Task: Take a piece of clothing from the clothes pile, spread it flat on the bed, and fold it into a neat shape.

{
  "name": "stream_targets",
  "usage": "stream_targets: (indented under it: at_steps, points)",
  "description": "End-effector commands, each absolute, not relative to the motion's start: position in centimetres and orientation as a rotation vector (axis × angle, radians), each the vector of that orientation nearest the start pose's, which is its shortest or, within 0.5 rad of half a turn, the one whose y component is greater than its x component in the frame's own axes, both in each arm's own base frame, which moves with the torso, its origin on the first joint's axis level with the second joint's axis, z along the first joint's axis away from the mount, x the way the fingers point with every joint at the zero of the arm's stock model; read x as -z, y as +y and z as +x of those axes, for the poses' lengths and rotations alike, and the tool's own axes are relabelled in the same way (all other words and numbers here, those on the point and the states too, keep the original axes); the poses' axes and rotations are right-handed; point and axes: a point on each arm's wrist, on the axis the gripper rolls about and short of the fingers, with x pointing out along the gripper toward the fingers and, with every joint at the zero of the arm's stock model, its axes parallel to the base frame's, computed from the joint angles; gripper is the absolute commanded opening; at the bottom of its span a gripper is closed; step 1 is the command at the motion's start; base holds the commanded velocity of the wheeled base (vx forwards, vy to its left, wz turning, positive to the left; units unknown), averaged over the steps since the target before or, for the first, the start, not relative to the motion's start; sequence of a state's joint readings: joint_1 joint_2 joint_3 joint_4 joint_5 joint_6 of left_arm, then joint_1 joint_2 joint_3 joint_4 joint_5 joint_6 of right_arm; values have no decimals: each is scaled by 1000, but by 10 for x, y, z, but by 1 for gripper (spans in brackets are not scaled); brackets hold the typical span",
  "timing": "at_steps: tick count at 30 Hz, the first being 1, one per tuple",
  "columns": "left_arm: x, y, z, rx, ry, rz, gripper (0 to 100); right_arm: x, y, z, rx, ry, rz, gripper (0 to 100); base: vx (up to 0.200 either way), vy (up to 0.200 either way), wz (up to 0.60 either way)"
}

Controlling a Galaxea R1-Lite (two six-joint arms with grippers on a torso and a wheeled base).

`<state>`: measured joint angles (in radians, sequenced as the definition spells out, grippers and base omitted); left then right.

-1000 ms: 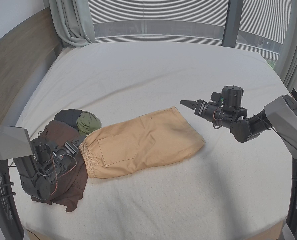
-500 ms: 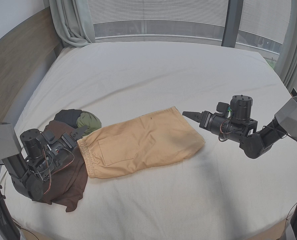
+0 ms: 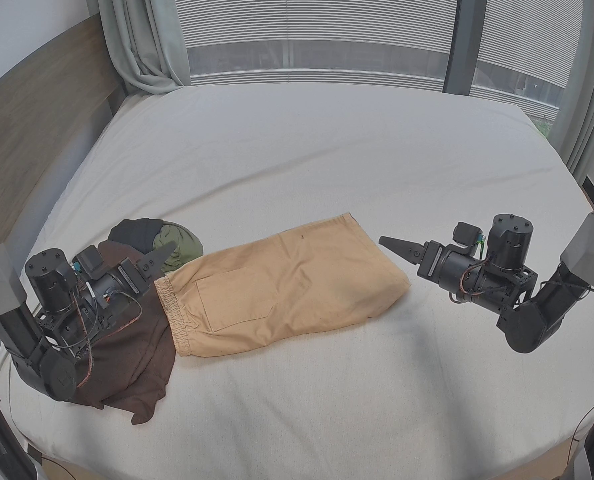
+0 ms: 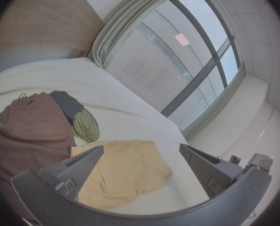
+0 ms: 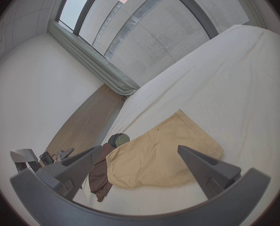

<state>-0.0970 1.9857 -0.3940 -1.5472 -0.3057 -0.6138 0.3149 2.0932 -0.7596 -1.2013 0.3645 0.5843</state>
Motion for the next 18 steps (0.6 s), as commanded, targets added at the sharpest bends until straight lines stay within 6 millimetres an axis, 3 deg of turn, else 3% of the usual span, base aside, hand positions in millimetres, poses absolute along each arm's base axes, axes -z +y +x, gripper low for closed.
stream_targets:
  at_steps: [1,7,10,18]
  points:
    - [-82,-31,293,352,189,-534,100,-75,119,341,-605,382,572,100,0,0,0]
    - [-75,-31,295,347,208,-503,100,-59,121,345,-594,422,574,100,0,0,0]
    - [-75,-31,295,347,206,-503,100,-40,123,353,-578,460,574,100,0,0,0]
    - [-74,-31,294,349,213,-503,100,-11,128,363,-561,514,574,100,0,0,0]
